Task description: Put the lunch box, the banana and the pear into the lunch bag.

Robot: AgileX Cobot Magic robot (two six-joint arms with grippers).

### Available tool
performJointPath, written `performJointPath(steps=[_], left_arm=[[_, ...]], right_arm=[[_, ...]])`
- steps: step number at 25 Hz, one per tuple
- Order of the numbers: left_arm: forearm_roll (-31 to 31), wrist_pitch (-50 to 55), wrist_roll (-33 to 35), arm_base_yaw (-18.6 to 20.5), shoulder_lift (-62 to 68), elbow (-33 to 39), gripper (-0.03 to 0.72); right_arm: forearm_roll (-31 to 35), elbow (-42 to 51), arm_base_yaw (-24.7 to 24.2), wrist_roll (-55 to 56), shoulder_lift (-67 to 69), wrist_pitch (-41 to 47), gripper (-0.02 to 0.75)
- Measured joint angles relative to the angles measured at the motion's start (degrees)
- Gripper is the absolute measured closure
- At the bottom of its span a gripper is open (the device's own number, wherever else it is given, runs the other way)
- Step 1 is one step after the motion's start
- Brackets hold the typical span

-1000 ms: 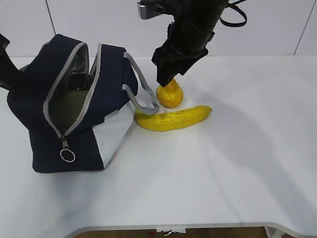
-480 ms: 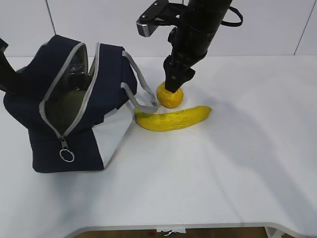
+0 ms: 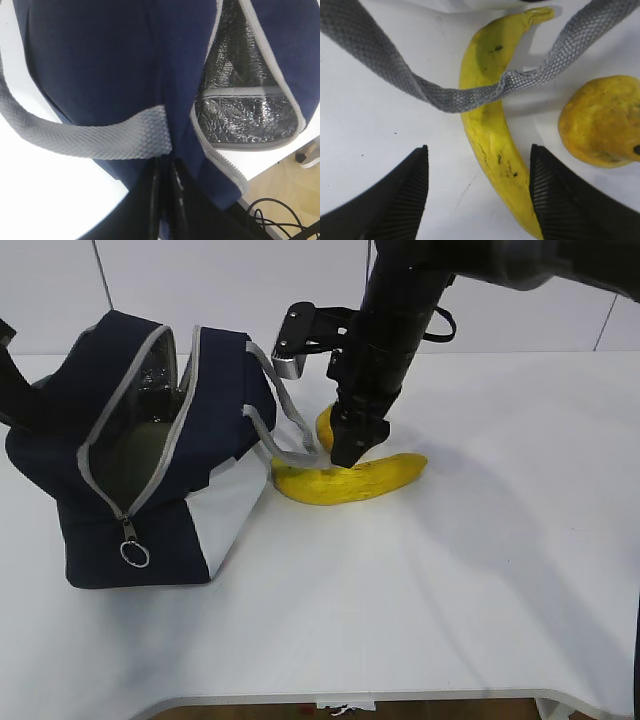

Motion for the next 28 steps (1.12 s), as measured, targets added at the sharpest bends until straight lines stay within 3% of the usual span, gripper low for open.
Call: performJointPath(steps=[28], left_arm=[[0.6, -0.4, 0.0, 0.0, 0.0, 0.0, 0.692]], right_arm=[[0.2, -0.6, 0.0, -4.1, 7.2, -1.0, 0.248]])
